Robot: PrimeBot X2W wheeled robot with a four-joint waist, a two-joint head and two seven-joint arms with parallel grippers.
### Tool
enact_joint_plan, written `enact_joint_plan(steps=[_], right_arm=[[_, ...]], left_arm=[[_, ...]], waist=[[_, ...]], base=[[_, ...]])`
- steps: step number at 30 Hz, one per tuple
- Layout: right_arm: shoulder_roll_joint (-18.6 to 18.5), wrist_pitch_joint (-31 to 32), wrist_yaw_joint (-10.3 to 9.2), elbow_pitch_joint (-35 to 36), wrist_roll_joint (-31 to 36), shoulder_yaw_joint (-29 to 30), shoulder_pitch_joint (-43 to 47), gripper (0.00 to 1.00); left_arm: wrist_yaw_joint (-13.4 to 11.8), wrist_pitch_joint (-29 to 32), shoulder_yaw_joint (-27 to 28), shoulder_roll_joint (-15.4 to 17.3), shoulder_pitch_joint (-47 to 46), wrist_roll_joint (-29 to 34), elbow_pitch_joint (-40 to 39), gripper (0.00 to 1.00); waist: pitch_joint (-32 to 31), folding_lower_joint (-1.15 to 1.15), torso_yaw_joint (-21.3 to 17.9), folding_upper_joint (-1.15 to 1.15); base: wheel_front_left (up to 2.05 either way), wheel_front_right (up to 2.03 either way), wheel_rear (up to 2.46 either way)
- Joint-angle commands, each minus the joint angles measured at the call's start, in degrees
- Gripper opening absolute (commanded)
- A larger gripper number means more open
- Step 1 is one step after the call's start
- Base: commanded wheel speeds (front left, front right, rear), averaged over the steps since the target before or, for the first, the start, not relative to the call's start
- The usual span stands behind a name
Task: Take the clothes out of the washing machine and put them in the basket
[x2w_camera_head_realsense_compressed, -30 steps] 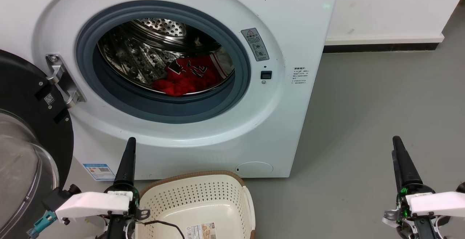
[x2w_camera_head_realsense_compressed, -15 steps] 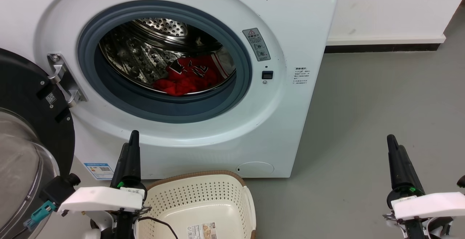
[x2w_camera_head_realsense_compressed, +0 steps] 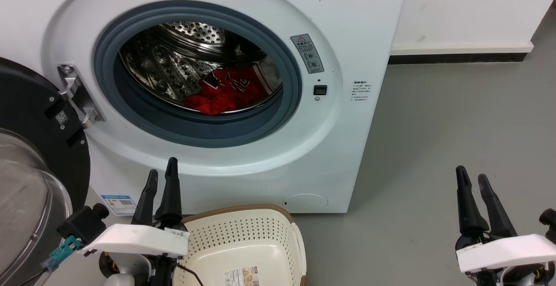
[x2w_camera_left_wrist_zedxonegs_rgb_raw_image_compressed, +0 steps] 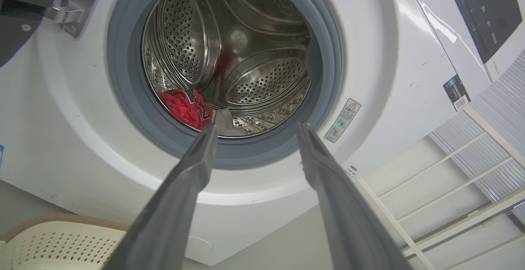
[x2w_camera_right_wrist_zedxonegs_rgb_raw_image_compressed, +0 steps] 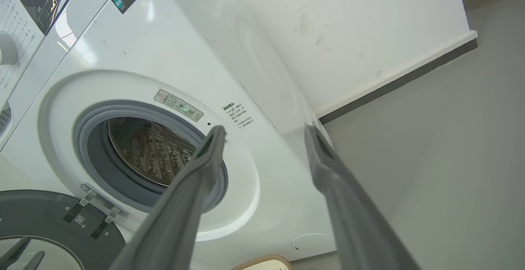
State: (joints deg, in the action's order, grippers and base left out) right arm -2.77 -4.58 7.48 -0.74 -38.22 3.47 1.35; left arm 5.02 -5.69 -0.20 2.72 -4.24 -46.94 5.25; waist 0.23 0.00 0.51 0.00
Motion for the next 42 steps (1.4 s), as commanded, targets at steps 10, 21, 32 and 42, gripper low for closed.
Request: enact_joint_plan(steps=[10, 21, 32, 42], right_arm=[[-0.19, -0.13, 0.02, 3.13, 10.21, -0.51, 0.65, 1.0], [-0.19, 0.48, 0.01, 5.17, 18.21, -0.89, 1.53, 1.0], [-0.18, 1.46, 0.01, 6.76, 25.0, -0.44, 2.41, 1.0], [-0.18, 1.18, 0.01, 8.18, 30.06, -0.64, 3.31, 1.0]], left_arm=[[-1.02, -2.03, -1.51, 0.17, 0.17, 9.68, -1.06, 1.0], [-1.55, -3.73, -1.96, 0.19, 0.71, 18.18, -1.42, 1.0], [-2.1, -5.22, -2.82, 0.19, 1.1, 25.57, -1.83, 1.0], [-2.29, -6.43, -3.58, 0.21, 1.45, 31.1, -1.75, 1.0]], waist=[[0.07, 0.0, 0.17, 0.0], [0.19, 0.0, 0.26, 0.0], [0.43, 0.0, 0.56, 0.0], [0.47, 0.0, 0.66, 0.0]], base=[[0.0, 0.0, 0.0], [0.0, 0.0, 0.0], [0.0, 0.0, 0.0], [0.0, 0.0, 0.0]])
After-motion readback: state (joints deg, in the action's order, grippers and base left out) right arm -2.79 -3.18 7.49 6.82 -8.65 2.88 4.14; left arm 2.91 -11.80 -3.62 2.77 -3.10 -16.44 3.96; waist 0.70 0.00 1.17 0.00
